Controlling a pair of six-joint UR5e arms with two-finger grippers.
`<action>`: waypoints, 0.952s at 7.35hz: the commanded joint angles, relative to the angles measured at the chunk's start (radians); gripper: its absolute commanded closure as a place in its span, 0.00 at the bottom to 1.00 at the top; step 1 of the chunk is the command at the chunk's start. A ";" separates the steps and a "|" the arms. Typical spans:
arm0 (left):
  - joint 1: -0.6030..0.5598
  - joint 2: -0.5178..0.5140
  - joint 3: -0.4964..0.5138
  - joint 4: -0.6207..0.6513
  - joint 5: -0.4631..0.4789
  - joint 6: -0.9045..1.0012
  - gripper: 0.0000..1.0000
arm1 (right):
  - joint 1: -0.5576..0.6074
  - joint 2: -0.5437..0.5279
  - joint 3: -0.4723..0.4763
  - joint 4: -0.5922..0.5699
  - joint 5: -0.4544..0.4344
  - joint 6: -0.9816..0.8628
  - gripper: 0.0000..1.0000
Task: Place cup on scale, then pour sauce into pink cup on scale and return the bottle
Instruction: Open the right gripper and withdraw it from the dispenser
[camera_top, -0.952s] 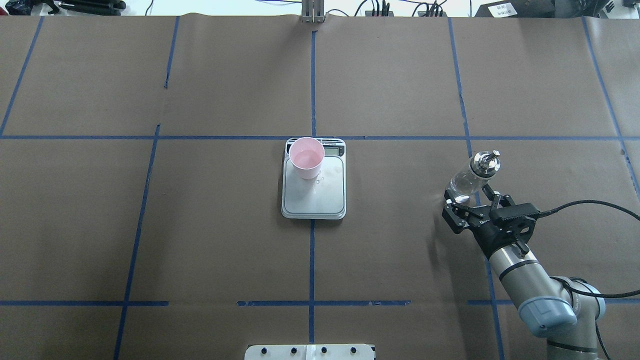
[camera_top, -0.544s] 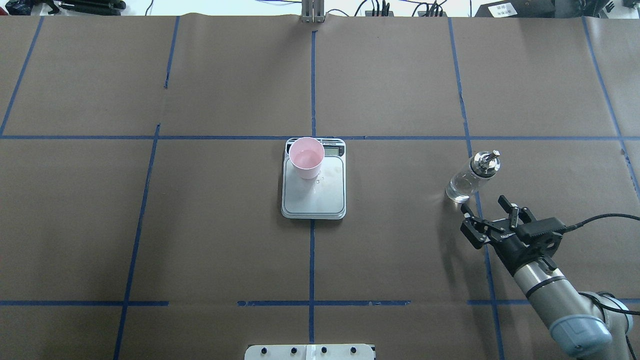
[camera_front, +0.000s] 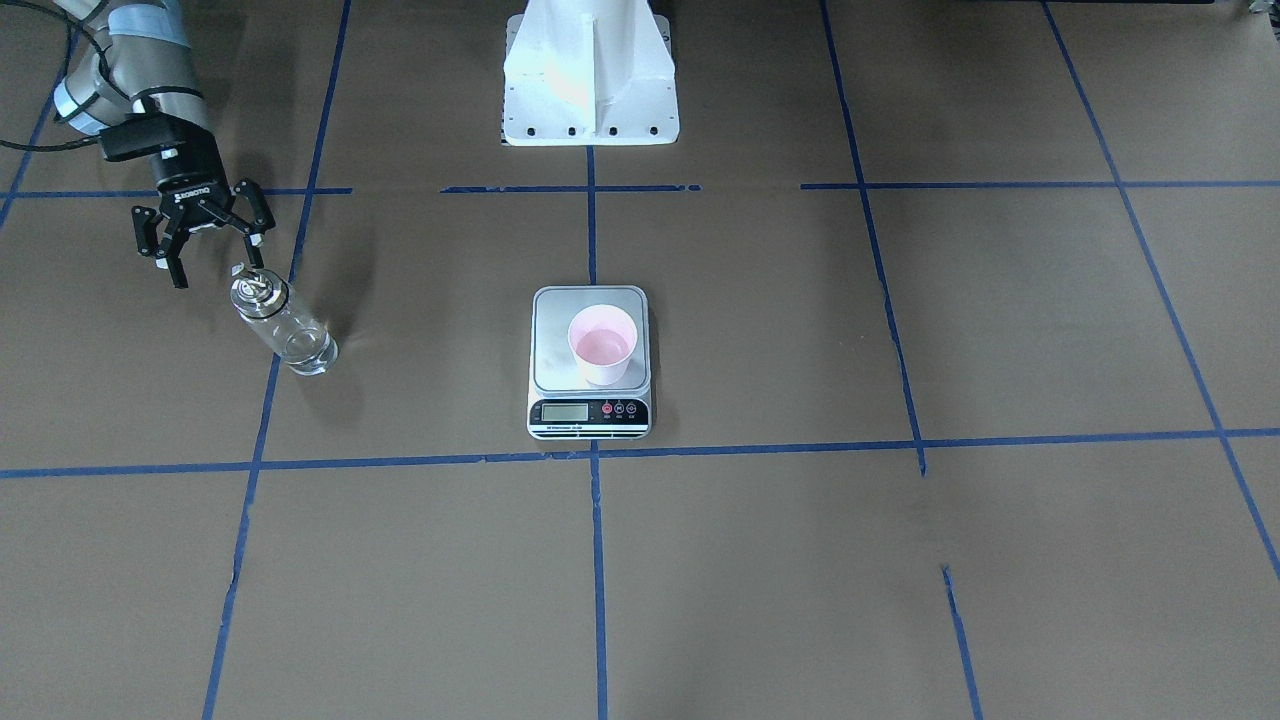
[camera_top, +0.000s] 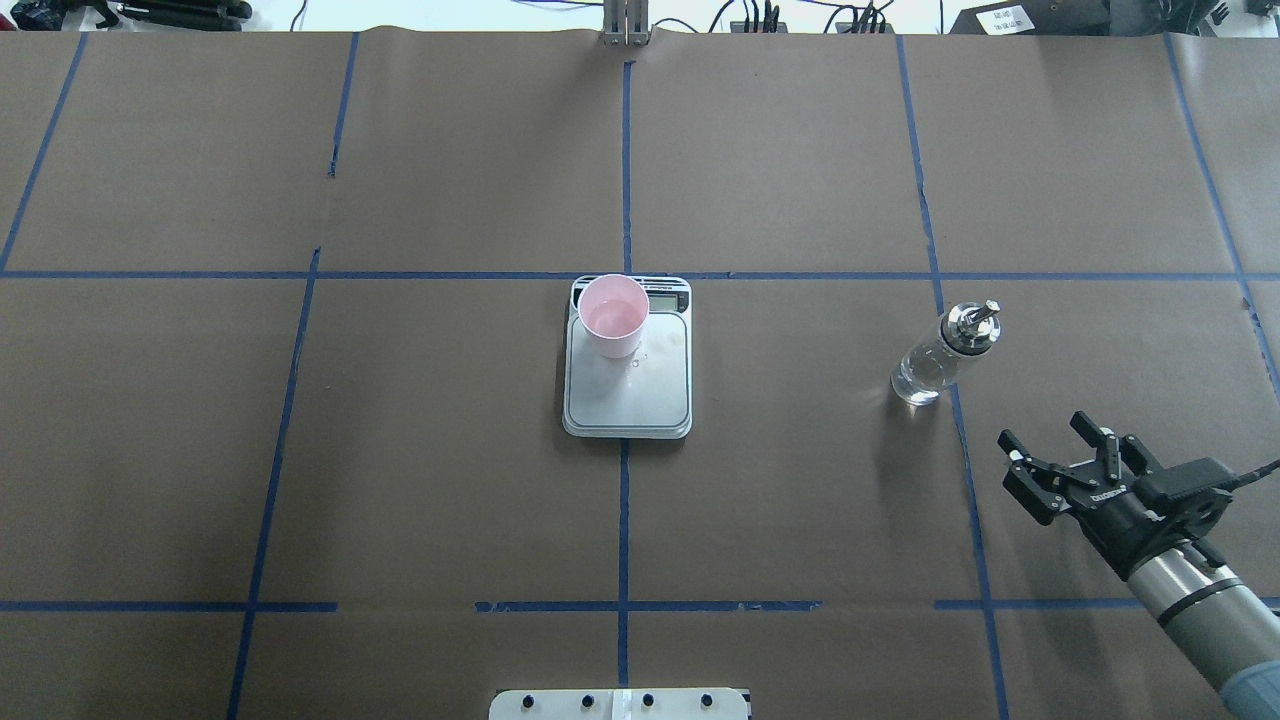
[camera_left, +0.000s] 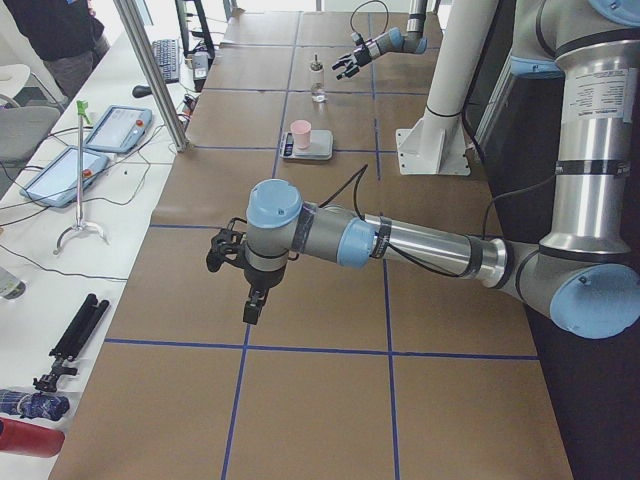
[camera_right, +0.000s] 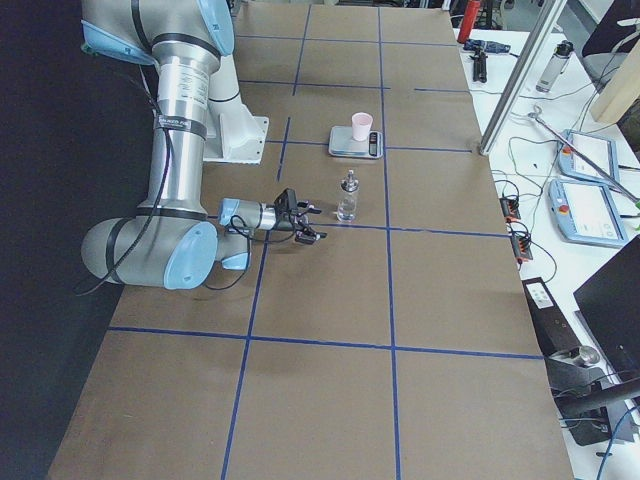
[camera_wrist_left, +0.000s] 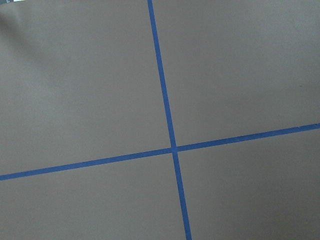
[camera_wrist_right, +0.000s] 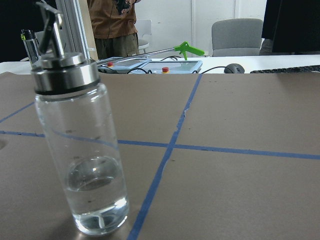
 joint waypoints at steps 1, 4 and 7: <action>0.000 0.002 -0.003 -0.002 0.000 0.000 0.00 | 0.105 -0.066 0.002 0.069 0.169 -0.008 0.00; 0.000 0.004 -0.014 -0.002 0.000 0.000 0.00 | 0.597 -0.055 -0.038 0.060 0.756 -0.115 0.00; 0.000 0.005 -0.020 -0.003 0.000 0.002 0.00 | 1.163 0.040 -0.087 -0.189 1.427 -0.324 0.00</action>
